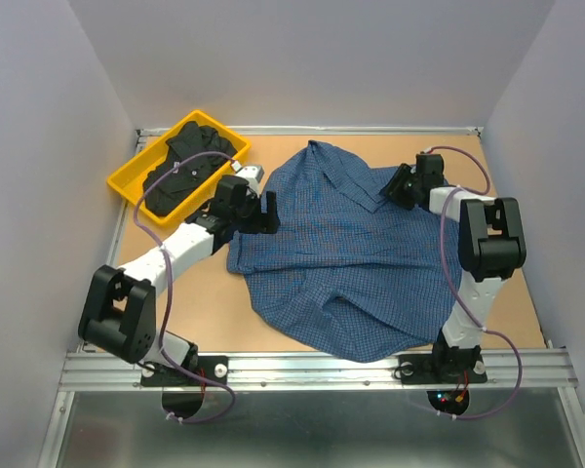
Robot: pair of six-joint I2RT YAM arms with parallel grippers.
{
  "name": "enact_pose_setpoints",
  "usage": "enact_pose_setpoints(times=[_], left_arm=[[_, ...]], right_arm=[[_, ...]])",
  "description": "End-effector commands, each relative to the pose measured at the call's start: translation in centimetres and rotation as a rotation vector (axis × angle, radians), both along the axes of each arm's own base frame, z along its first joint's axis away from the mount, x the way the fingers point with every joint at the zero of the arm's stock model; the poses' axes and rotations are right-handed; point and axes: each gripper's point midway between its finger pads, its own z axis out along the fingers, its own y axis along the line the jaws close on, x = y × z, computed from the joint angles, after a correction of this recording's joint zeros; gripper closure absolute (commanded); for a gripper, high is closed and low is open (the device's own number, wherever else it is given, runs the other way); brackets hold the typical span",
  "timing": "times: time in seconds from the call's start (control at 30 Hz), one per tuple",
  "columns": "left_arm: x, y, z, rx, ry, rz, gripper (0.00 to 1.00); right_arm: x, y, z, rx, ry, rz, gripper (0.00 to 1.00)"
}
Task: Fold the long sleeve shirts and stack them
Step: Flatten the shirt out
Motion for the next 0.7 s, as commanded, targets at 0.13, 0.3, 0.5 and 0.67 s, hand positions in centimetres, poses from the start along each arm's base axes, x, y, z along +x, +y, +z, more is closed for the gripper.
enact_pose_setpoints(times=[0.13, 0.3, 0.5, 0.67], left_arm=[[0.6, -6.7, 0.6, -0.094, -0.025, -0.012, 0.10], [-0.8, -9.3, -4.1, -0.060, 0.065, -0.048, 0.10], [-3.6, -9.7, -8.4, -0.022, 0.170, -0.074, 0.10], [-6.0, -9.0, -9.8, -0.025, 0.244, -0.090, 0.11]], right_arm=[[3.5, 0.8, 2.4, 0.024, -0.107, 0.003, 0.46], [3.9, 0.9, 2.2, 0.025, -0.115, 0.019, 0.52], [4.4, 0.7, 2.5, -0.011, -0.140, 0.040, 0.79], [5.6, -0.3, 4.6, -0.108, -0.213, 0.060, 0.99]])
